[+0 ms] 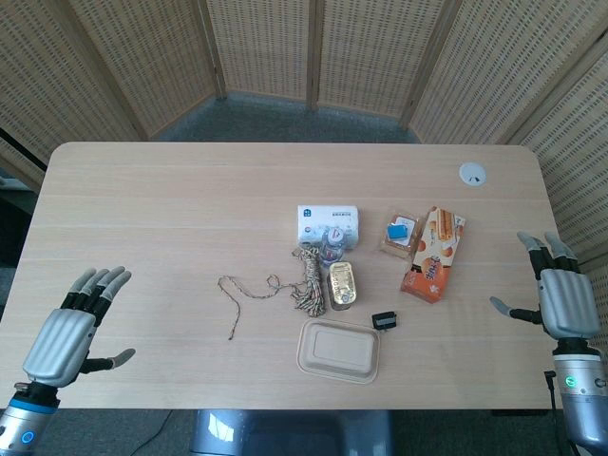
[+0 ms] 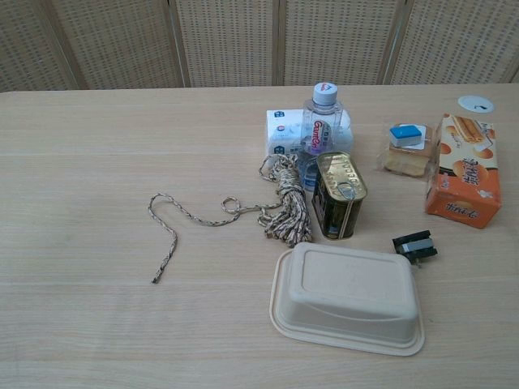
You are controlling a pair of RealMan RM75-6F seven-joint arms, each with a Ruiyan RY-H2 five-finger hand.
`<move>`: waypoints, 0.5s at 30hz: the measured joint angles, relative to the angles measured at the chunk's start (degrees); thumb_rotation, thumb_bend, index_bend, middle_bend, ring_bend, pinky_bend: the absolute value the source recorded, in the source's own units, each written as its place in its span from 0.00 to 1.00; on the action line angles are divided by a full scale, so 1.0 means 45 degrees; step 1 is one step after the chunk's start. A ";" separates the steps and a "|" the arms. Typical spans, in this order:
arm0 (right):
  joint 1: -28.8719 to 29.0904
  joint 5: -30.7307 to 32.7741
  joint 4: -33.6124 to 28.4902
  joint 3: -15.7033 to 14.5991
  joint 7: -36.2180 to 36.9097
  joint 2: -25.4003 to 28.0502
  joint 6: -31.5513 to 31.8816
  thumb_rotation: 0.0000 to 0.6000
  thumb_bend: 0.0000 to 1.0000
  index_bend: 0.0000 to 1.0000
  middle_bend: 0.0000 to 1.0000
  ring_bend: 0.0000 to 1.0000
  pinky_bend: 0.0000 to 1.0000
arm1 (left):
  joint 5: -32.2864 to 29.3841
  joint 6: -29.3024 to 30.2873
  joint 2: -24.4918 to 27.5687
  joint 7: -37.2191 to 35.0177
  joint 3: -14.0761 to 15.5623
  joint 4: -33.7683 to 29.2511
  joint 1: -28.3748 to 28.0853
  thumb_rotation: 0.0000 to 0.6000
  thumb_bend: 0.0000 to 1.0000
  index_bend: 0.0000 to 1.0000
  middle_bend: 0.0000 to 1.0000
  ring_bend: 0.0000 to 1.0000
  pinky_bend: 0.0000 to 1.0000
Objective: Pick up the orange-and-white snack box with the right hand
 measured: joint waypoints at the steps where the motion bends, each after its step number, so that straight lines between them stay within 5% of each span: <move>1: 0.0024 0.0027 -0.0029 0.0006 0.0000 0.0003 -0.0037 0.86 0.09 0.06 0.16 0.00 0.00 | -0.0027 -0.0016 -0.0017 -0.0021 -0.0016 0.0016 -0.0017 1.00 0.15 0.00 0.00 0.00 0.00; 9: 0.0130 0.0176 -0.0110 0.0018 0.0221 -0.0024 -0.0194 0.87 0.09 0.05 0.15 0.00 0.00 | 0.0015 0.0117 0.0020 -0.0091 -0.0008 0.0044 0.0029 1.00 0.15 0.00 0.00 0.00 0.00; 15: 0.0243 0.0558 0.0057 0.0068 0.0308 -0.0358 -0.0351 0.86 0.08 0.00 0.03 0.00 0.00 | 0.0041 0.0066 0.0110 -0.0129 -0.0066 0.0003 -0.0046 1.00 0.15 0.00 0.00 0.00 0.00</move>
